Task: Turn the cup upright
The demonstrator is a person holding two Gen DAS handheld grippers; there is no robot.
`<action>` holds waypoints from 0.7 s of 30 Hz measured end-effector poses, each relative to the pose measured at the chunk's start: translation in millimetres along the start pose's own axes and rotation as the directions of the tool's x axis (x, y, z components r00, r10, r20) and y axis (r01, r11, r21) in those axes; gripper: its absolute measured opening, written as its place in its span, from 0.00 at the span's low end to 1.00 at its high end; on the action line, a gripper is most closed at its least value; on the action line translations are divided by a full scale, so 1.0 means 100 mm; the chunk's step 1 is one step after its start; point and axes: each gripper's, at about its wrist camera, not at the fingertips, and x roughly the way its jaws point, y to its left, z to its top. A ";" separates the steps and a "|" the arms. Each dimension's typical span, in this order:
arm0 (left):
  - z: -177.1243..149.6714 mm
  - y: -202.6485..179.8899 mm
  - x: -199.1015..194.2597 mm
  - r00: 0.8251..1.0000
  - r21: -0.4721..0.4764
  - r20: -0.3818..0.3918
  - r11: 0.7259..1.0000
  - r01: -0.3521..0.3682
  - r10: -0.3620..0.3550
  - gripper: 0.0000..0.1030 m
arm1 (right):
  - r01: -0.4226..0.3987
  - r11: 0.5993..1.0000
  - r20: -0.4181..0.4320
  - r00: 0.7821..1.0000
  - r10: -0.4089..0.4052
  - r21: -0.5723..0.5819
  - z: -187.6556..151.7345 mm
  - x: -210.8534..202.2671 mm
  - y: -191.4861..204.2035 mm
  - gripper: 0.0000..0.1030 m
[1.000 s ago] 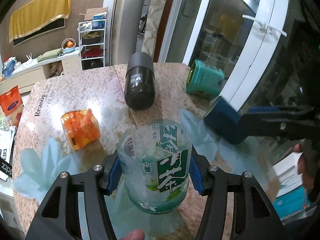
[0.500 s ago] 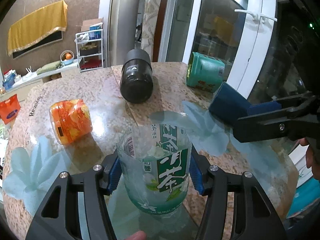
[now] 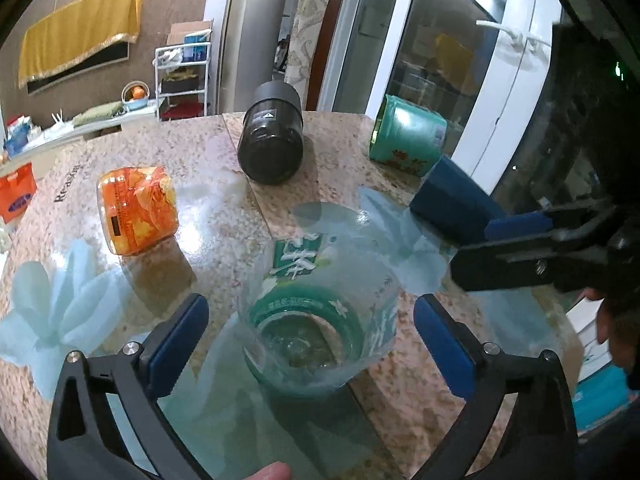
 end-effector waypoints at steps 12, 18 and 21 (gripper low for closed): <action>0.31 -0.03 -0.38 0.998 0.043 -0.065 0.999 -0.018 0.020 1.00 | 0.036 0.999 0.003 0.999 -0.036 0.024 0.12 -0.28 0.20 1.00; 0.59 0.08 -0.64 0.991 0.025 -0.118 0.998 -0.059 0.062 1.00 | 0.103 0.993 0.055 0.993 -0.106 0.049 0.20 -0.53 0.42 1.00; 0.73 0.13 -0.81 0.989 0.019 -0.135 0.998 -0.066 0.068 1.00 | 0.112 0.992 0.072 0.991 -0.116 0.059 0.24 -0.62 0.54 1.00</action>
